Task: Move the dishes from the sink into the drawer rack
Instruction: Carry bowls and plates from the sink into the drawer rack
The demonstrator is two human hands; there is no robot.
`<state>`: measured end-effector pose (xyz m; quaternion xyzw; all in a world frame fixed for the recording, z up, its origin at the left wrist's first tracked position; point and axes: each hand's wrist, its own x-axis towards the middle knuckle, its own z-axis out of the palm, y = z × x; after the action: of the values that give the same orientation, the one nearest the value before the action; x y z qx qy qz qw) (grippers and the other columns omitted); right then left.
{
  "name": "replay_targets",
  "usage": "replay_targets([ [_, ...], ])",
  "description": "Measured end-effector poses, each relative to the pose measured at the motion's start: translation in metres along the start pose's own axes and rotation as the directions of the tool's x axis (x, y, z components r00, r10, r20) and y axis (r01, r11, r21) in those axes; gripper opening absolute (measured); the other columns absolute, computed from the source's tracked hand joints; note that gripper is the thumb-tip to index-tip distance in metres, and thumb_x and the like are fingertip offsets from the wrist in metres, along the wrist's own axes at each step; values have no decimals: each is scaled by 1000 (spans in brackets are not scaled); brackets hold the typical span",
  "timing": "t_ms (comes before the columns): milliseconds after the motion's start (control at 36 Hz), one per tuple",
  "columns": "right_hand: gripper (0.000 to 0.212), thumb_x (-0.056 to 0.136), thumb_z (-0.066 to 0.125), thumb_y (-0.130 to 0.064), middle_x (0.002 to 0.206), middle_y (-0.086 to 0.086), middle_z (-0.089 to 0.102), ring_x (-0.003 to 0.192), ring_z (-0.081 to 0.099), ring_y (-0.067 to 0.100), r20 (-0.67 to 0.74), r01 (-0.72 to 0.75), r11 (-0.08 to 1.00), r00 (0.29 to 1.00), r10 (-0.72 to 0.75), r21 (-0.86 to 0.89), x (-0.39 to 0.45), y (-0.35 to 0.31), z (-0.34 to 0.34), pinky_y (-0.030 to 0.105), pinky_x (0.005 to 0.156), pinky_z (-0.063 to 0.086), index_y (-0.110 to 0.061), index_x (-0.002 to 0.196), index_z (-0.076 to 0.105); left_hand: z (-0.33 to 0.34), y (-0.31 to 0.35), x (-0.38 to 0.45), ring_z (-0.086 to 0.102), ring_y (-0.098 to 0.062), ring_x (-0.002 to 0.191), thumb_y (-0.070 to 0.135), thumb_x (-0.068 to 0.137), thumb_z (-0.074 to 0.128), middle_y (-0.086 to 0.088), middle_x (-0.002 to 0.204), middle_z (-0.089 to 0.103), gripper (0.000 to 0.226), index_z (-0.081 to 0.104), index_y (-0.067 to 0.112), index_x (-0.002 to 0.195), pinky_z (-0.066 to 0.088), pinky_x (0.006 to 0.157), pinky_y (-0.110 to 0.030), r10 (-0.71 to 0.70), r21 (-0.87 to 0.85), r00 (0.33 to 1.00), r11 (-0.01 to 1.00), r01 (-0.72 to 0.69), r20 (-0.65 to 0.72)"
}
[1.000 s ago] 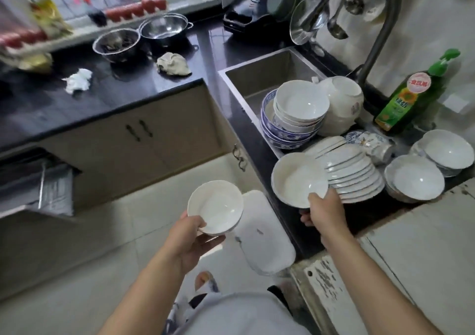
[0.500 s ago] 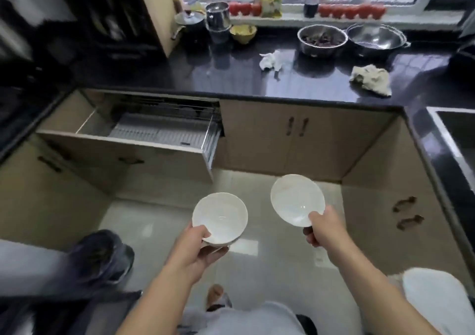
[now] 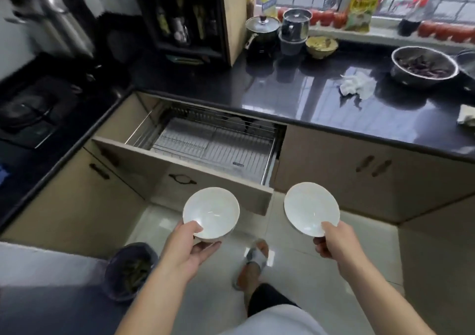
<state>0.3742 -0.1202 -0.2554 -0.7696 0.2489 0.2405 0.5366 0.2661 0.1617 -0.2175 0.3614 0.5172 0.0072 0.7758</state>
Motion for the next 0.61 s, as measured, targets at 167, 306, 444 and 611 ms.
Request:
replay_targets([
  [167,24,95,37,-6,64,13,54,53,47,24,11,2,1000,1000,-2,2,66,-51,54,30,55,44,-6,103,60,19,75,60,65,-41,93,-3,94,47,-16,114,58,37,54,8,129,59,78,-52,4,24,1000,1000,-4,3],
  [306,28,96,36,-10,66,14,54,54,49,24,81,-31,998,996,35,-50,119,-101,116,29,51,44,-1,114,56,25,141,97,66,-46,101,-3,95,45,-17,119,58,39,57,18,125,58,84,-53,43,104,999,994,-43,-2],
  [444,30,97,33,-9,66,14,50,47,46,21,167,-33,996,985,47,-81,150,-159,176,28,51,40,2,118,52,26,188,134,65,-44,101,-4,95,45,-16,115,58,43,54,17,132,58,86,-54,56,71,998,996,-53,-39],
  [611,32,96,32,-5,69,16,52,48,45,21,204,-95,993,973,108,-69,174,-188,229,27,48,39,1,120,52,35,230,190,67,-41,86,-4,95,45,-20,113,60,40,55,16,128,64,62,-44,15,105,999,994,-10,-41],
])
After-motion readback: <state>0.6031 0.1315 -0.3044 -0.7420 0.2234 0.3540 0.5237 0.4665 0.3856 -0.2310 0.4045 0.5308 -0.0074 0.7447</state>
